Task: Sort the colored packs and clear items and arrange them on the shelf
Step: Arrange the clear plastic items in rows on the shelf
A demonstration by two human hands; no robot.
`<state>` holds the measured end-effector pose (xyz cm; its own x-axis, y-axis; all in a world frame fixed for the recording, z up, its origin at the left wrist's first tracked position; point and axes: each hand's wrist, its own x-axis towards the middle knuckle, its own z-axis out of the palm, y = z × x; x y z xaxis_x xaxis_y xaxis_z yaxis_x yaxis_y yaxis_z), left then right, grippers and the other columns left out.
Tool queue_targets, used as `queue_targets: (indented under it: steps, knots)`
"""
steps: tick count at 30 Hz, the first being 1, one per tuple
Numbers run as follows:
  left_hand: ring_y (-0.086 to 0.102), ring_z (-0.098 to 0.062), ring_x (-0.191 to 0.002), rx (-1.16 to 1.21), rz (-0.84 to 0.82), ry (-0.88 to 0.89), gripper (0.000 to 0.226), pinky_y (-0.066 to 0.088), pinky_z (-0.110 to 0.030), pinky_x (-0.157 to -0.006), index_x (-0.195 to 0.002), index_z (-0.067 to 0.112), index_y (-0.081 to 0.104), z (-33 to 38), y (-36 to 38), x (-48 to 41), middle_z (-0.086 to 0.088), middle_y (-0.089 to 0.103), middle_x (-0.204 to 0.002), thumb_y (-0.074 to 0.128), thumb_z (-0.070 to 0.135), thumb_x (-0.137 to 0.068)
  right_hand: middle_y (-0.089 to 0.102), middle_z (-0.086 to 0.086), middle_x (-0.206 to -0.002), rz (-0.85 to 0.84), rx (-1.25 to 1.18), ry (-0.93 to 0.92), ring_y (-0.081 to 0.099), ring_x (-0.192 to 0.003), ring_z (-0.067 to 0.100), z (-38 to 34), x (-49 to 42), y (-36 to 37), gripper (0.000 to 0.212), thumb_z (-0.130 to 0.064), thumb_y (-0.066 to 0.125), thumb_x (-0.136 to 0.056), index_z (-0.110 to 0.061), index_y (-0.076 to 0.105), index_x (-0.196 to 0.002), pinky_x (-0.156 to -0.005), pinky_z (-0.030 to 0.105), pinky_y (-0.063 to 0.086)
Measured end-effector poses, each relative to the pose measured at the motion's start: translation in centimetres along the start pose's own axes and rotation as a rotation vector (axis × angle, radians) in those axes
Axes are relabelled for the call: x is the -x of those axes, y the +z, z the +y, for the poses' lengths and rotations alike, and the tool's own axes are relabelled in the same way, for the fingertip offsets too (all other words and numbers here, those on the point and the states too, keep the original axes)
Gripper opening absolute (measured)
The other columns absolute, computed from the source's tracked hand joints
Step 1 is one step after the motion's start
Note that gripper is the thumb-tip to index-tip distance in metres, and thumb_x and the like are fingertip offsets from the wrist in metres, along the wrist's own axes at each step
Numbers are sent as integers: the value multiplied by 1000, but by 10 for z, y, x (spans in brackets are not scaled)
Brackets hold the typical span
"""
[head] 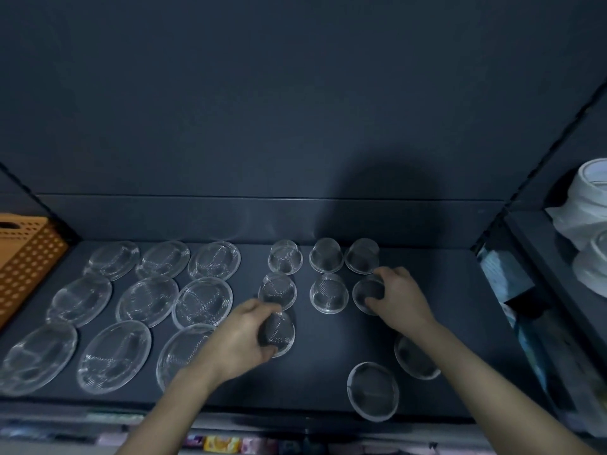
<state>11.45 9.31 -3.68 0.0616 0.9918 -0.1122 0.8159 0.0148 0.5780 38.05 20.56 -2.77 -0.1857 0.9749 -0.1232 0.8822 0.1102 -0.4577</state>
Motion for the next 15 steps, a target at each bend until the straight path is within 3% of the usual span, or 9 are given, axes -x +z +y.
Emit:
queue_targets:
  steps: [4, 8, 15]
  knots:
    - [46, -7, -117, -9, -9, -9, 69, 20, 2, -93, -130, 24, 51, -7, 0, -2, 10, 49, -123, 78, 21, -67, 51, 13, -117, 15, -41, -2, 53, -106, 30, -2, -4, -4, 53, -34, 71, -78, -13, 54, -124, -93, 37, 46]
    - [44, -4, -118, 16, -1, -32, 79, 24, -6, -98, -133, 23, 47, -10, 1, -3, 11, 47, -125, 82, 36, -63, 56, 17, -114, 148, -134, 29, 54, -105, 31, -9, -23, -9, 47, -32, 68, -83, -7, 57, -121, -90, 34, 44]
    - [47, -2, -112, 20, 9, -31, 72, 24, -1, -92, -129, 24, 52, -11, 5, -4, 11, 51, -122, 83, 35, -65, 50, 24, -120, 87, -110, 119, 52, -110, 41, -26, -64, -1, 55, -31, 68, -82, 0, 50, -123, -95, 42, 44]
